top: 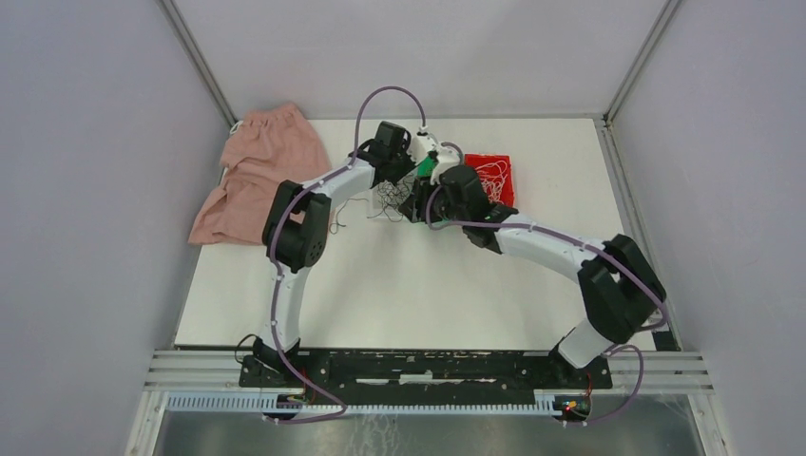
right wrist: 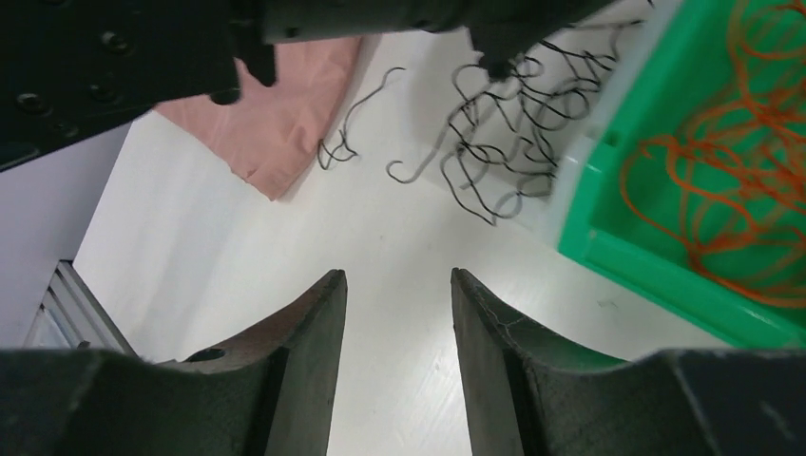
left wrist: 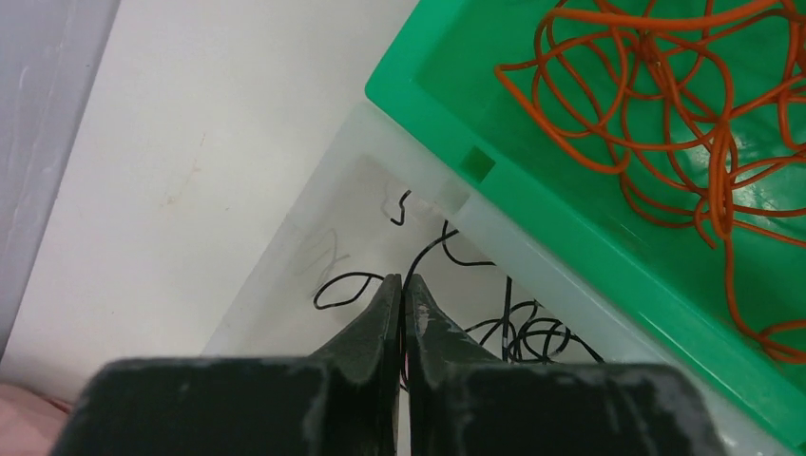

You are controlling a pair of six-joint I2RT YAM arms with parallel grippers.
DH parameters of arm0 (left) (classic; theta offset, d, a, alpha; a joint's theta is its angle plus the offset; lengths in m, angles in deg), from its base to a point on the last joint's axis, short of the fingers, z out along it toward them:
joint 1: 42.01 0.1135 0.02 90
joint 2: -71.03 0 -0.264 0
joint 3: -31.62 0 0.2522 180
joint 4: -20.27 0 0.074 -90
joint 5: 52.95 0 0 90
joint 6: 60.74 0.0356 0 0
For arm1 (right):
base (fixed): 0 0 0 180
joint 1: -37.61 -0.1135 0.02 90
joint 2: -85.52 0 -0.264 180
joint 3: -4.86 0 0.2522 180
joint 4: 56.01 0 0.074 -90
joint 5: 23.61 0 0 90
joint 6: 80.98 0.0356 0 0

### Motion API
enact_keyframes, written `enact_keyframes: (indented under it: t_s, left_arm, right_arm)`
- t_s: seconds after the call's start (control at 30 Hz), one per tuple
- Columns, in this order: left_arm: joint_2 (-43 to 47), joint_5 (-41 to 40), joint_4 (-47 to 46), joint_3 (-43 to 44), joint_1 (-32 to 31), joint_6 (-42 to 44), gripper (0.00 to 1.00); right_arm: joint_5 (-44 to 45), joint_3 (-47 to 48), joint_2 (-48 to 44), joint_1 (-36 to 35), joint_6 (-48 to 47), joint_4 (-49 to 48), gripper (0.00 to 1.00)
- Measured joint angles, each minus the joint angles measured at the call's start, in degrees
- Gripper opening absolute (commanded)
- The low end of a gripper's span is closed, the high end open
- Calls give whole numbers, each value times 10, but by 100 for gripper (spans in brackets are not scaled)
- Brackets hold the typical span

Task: Untangle the cables
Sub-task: Place the cable in the bin.

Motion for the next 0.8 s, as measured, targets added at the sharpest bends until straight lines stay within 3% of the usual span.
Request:
enact_keyframes:
  t_s: [0.17,0.33,0.47,0.8]
  left_arm:
    - [-17,14,51,40,1,-15,63]
    - [-12,58,93,90,12,-39,80]
    - [4,91,119,91,23,-50,99]
    - [49,142,167,83,68,-73,99]
  right_arm:
    - [-20,71,98,-31,-39,-37,48]
    - [-28,115,177,-35,-50,-63,42]
    - [-25,150,230,-33,-49,-62,36]
    - [-26,233,293,-23,-8,-75,18]
